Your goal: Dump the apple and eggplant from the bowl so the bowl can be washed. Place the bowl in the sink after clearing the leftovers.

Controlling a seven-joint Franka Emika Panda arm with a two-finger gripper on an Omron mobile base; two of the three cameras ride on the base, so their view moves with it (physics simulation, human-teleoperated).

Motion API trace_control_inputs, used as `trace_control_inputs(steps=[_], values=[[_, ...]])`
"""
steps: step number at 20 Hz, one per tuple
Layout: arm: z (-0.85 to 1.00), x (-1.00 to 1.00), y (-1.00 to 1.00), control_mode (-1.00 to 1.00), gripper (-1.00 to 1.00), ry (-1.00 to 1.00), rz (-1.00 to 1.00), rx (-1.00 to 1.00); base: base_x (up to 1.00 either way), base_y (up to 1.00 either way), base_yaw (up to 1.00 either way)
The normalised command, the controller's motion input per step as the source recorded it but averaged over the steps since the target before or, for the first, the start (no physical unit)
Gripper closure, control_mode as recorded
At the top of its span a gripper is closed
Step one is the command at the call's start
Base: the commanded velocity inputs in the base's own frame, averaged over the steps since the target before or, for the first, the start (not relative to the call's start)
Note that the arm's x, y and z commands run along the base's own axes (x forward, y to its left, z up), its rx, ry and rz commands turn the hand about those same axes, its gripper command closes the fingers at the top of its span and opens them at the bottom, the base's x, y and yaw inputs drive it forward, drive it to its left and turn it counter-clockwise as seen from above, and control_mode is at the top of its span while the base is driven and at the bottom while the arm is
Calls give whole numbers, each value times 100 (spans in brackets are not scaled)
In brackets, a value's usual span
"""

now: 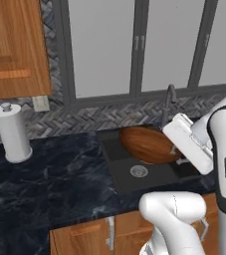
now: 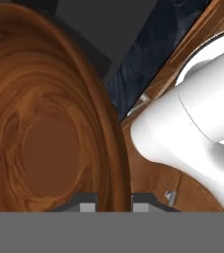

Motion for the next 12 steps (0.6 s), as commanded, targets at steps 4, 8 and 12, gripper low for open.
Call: trace_control_inputs(steps=[4,8,12], values=[[0,0,0,100,100,0,0,0,45,100,0],[0,0,0,100,100,0,0,0,40,82,0],[0,0,0,100,100,0,0,0,0,1,0]])
